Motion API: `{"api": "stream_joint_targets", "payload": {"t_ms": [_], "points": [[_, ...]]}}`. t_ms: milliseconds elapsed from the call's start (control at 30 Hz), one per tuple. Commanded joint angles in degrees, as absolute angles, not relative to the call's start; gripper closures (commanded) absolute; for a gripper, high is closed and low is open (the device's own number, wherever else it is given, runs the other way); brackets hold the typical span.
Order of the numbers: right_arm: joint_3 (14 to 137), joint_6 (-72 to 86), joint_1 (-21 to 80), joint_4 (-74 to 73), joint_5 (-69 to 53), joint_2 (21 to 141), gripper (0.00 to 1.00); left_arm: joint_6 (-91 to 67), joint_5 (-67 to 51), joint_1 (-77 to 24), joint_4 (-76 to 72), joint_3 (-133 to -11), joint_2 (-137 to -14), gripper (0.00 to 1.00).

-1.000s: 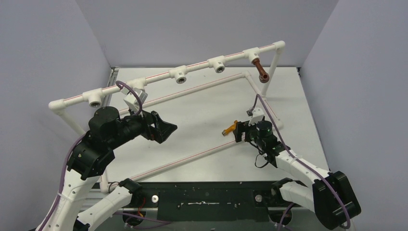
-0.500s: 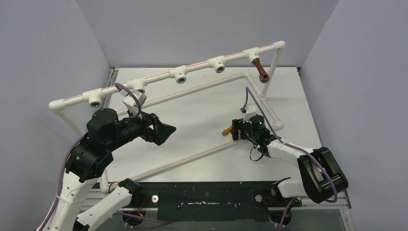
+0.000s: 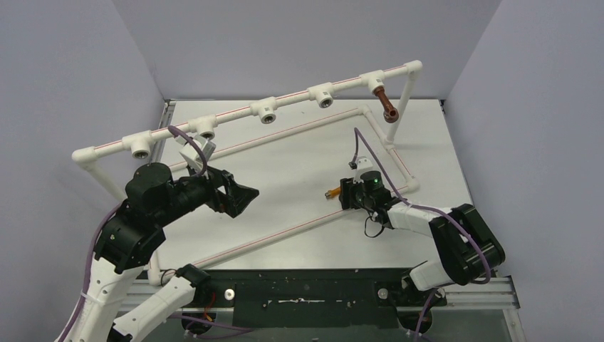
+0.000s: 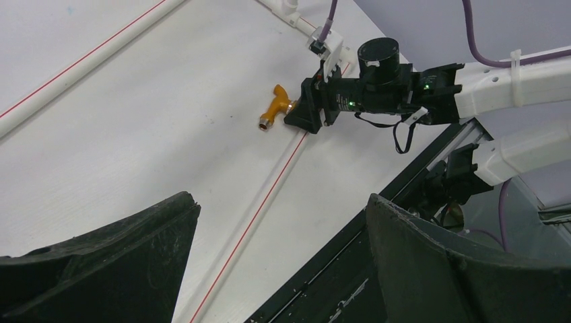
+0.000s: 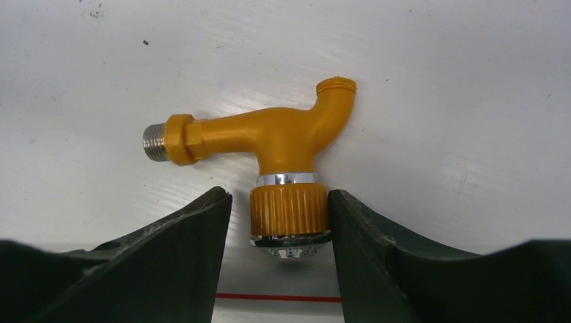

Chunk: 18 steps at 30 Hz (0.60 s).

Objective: Install the water faucets

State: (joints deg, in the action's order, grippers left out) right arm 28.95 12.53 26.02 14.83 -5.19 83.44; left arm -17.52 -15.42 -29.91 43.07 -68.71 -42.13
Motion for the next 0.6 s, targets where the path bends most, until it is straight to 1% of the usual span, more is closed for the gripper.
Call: {"api": "stream_joint_targets", "payload": {"t_ms": [0,67,100,167,267,400,567], "points": [[32.2,12.9,27.6,15.5,-2.5,84.1,0.47,-16.4,-16.2,-30.1,41.7,-68.3,-41.3,0.06],[32.8,12.6,28.3,14.5,-1.6,84.6,0.55,-16.5,-16.2,-30.1,41.6,-67.9,-40.9,0.06],[33.0,12.6,28.6,14.2,-1.3,84.7,0.62,-16.5,-16.1,-30.1,41.6,-67.7,-40.8,0.06],[33.5,12.5,29.3,13.6,-0.7,84.7,0.79,-16.6,-16.1,-30.1,41.7,-67.5,-40.5,0.06],[34.0,12.5,30.8,12.6,-0.2,83.6,1.0,-17.1,-15.7,-30.1,42.2,-67.1,-40.0,0.06],[34.0,14.4,31.9,11.0,1.2,79.2,1.0,-18.0,-14.8,-30.1,42.1,-66.3,-39.1,0.06],[34.1,20.4,33.1,7.5,-2.3,71.9,1.0,-20.9,-15.1,-30.1,41.0,-63.8,-38.2,0.06]]}}
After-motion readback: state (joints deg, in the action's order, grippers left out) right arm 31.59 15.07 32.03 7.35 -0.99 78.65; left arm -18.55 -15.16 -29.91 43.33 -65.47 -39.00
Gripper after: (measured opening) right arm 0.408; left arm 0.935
